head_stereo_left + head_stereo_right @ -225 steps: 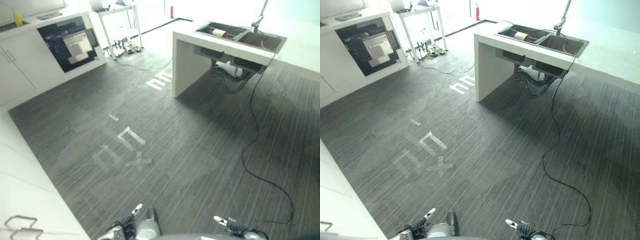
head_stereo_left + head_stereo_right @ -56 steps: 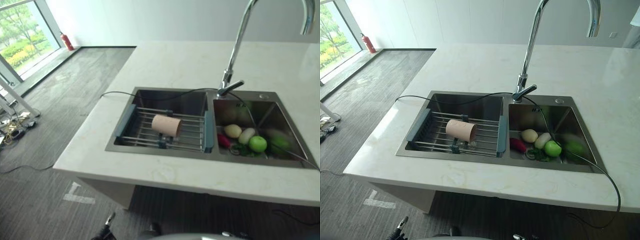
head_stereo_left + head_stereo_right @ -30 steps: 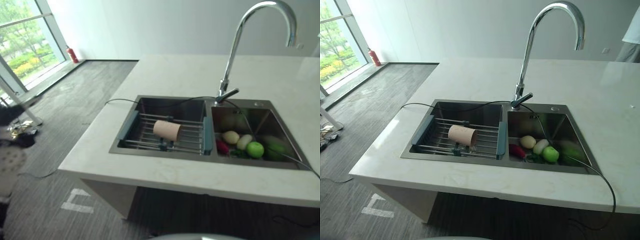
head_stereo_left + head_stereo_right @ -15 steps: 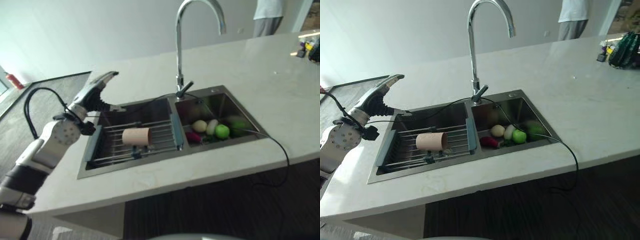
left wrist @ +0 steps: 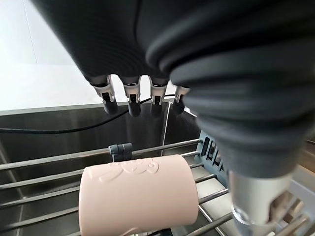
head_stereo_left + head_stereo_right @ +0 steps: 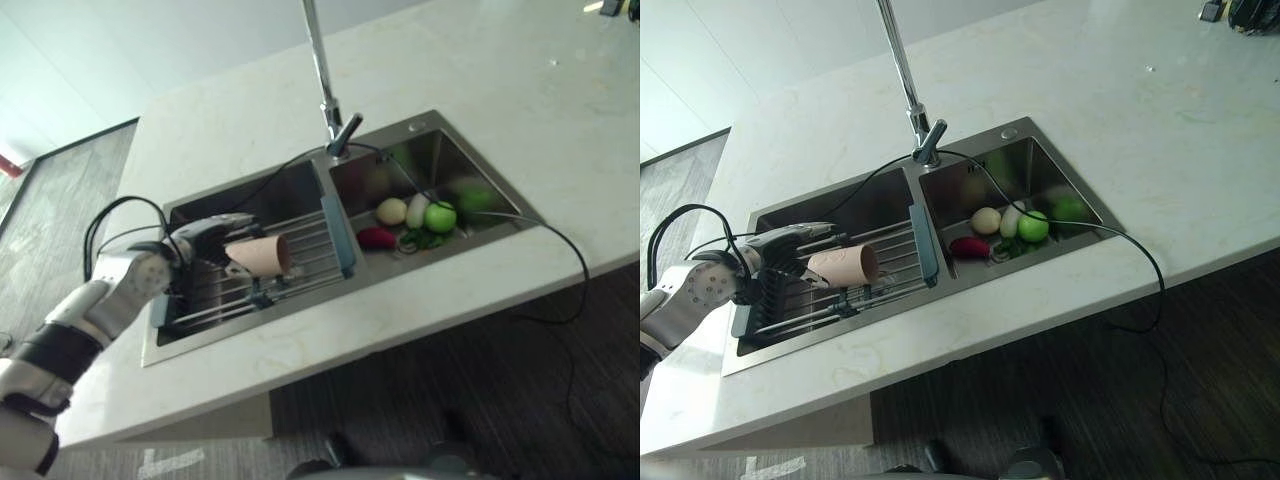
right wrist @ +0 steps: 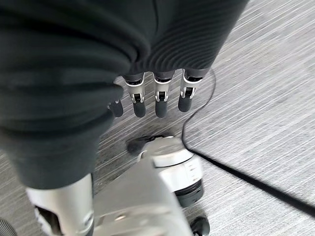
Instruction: Place the dishes in the dishwasher.
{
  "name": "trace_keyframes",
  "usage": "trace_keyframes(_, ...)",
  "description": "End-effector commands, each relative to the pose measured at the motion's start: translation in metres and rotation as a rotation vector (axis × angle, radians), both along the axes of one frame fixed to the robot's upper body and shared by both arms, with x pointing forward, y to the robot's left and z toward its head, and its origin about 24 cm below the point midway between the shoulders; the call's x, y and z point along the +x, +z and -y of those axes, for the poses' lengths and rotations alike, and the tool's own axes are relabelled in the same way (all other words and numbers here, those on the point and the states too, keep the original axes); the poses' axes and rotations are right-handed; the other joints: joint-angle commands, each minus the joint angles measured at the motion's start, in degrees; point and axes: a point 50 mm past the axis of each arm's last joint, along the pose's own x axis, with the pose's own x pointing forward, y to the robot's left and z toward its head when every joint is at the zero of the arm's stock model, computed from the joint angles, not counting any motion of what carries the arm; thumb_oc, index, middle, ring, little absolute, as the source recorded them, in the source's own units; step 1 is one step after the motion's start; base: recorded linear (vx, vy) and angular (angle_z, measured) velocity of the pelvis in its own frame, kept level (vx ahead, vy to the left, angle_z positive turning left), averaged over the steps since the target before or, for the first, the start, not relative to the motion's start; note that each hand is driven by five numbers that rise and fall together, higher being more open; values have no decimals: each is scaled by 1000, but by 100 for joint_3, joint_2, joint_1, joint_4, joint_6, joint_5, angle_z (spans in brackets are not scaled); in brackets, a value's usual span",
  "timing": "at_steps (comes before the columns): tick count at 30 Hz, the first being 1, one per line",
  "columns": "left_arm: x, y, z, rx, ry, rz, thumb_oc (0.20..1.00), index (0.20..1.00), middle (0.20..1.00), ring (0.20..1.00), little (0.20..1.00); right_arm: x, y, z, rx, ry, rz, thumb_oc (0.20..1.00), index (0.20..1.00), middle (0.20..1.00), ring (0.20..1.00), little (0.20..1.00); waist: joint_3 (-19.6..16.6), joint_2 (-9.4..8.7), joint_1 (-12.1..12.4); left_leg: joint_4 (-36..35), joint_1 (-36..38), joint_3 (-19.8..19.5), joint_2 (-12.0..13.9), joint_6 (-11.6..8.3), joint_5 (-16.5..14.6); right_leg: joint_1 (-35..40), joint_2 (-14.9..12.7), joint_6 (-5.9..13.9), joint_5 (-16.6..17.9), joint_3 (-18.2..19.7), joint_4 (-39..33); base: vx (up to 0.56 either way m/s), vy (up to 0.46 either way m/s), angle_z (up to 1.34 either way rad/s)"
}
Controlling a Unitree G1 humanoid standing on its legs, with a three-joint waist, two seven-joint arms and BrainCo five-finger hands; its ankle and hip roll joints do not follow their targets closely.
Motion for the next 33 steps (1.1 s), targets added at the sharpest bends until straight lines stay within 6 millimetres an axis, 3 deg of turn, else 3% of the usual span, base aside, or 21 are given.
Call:
trace_keyframes(1, 12, 44, -23, 77, 93, 136, 1000, 1000, 1000, 1000, 1000, 18, 3, 1, 5, -7, 59, 1000, 1000, 1000, 1000, 1000, 134, -73, 30, 46, 101, -721, -256, 108, -534, -49, -162, 367, 87, -494, 44, -27, 35, 2)
trace_keyframes(14, 16, 40, -50, 99, 269, 328, 1000, 1000, 1000, 1000, 1000, 29, 6, 1, 3, -18, 77, 1000, 1000, 1000, 1000, 1000, 369, -171, 73, 46, -129, -791, -244, 81, -444, -244, -216, 378, 122, -485, 89, -24, 11, 0)
trace_keyframes(26, 24, 40, -41, 85, 267, 378, 1000, 1000, 1000, 1000, 1000, 58, 13, -6, 36, -24, 177, 1000, 1000, 1000, 1000, 1000, 685, -237, 86, 46, -401, -833, -215, 54, -335, -541, -245, 370, 154, -416, 184, -29, 16, -1)
trace_keyframes(33, 22, 51, -34, 58, 225, 410, 1000, 1000, 1000, 1000, 1000, 59, 14, -6, 41, -47, 187, 1000, 1000, 1000, 1000, 1000, 756, -206, 126, 46, -428, -857, -233, 57, -329, -577, -269, 384, 148, -414, 224, -5, 2, -1)
